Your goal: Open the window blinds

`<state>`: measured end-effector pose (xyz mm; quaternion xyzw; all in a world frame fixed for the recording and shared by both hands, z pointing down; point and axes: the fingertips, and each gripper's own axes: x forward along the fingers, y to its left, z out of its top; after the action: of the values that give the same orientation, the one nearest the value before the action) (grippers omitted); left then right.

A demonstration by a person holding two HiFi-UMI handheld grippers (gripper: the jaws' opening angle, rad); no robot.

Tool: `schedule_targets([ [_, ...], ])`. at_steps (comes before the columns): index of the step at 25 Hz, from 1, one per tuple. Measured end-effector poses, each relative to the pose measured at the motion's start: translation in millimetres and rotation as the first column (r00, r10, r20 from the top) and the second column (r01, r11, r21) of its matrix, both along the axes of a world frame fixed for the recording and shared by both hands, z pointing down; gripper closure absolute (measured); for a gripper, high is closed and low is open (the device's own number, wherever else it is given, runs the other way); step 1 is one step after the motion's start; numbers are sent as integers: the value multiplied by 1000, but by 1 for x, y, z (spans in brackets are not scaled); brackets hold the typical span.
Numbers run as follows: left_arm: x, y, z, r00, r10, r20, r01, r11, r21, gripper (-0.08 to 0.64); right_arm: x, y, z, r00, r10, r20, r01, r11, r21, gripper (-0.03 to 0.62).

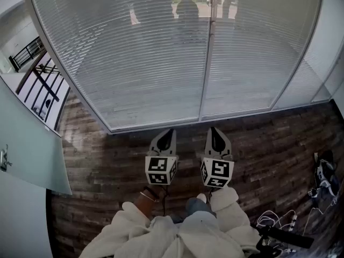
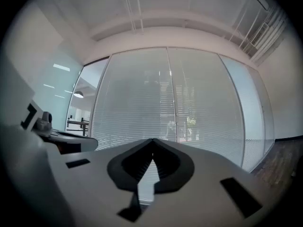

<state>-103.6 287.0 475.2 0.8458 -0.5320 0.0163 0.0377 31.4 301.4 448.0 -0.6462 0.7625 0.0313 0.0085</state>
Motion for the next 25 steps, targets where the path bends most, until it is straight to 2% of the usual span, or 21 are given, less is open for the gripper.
schedule_targets([
  [4,20,-51,8,1000,-6,3,6,1000,-9,560,16,-56,2,1000,-16,-3,16,1000,5,581],
  [9,65,-147,17,999,-28,29,29,999,-30,560,50,-160,1,999,-51,10,51,999,-10,581],
  [15,108,-278,-24,997,-77,7,76,996,48,560,88,-297,-36,995,-103,-2,103,994,25,581],
  [21,93,-383,-52,992,-122,-16,123,989,87,560,92,-418,-54,995,-99,12,99,995,18,581],
  [25,79,-438,-57,991,-129,-19,130,988,79,560,100,-480,-62,999,-24,23,23,1000,18,581],
])
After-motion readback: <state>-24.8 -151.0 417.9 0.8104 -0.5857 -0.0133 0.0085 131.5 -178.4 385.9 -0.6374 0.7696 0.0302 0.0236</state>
